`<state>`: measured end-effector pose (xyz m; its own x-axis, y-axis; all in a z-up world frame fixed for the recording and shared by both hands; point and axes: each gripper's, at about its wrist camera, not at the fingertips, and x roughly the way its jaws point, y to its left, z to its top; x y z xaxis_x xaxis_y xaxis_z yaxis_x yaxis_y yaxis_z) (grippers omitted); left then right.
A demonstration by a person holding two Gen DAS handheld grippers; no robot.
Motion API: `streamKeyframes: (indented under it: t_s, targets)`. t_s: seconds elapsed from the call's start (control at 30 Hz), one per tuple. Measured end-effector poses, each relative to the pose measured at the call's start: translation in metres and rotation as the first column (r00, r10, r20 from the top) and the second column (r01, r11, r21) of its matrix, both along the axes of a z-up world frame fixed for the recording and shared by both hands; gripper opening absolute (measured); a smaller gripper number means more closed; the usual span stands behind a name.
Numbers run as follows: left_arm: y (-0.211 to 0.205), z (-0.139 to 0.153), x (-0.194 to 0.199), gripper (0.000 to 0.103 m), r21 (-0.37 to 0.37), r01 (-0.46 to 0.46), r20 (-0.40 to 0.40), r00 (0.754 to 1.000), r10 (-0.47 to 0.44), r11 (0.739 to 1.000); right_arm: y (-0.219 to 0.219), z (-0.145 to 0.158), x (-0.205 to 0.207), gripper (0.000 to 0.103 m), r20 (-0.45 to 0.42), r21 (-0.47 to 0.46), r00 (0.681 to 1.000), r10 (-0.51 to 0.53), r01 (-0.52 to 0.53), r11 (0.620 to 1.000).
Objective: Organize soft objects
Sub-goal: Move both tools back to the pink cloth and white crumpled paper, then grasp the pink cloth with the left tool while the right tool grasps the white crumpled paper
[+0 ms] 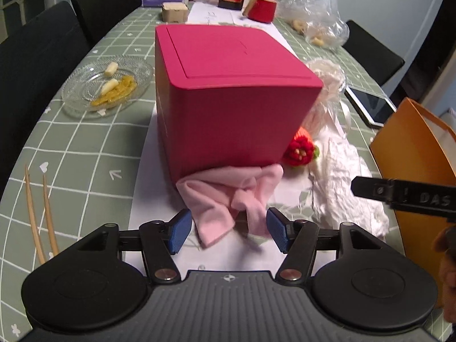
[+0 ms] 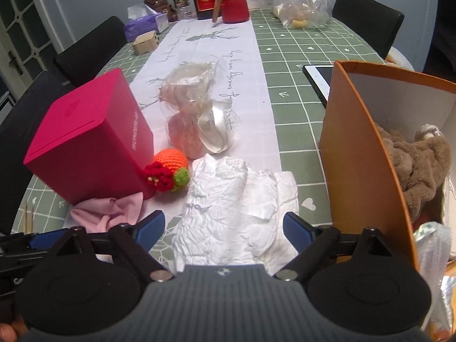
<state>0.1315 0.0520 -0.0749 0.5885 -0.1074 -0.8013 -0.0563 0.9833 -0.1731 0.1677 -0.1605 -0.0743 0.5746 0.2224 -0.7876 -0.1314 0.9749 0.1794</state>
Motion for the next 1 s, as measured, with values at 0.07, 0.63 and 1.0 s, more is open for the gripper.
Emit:
streamKeyframes:
  t_s: [0.07, 0.63, 1.0]
  targets:
    - [0.001, -0.001, 0.001, 0.074, 0.011, -0.019, 0.017, 1.000, 0.019, 1.000, 0.002, -0.004, 0.003, 0.090, 0.000, -0.003, 1.000, -0.020, 0.020, 1.000]
    - [-0.009, -0.023, 0.012, 0.075, 0.060, -0.073, 0.033, 0.997, 0.071, 0.995, 0.016, -0.030, 0.014, 0.096, 0.043, -0.081, 0.999, -0.027, 0.030, 0.996]
    - [-0.013, -0.021, 0.009, 0.046, 0.096, -0.071, 0.020, 0.997, 0.070, 0.993, 0.024, -0.043, 0.017, 0.090, 0.005, -0.160, 0.999, 0.040, -0.039, 0.986]
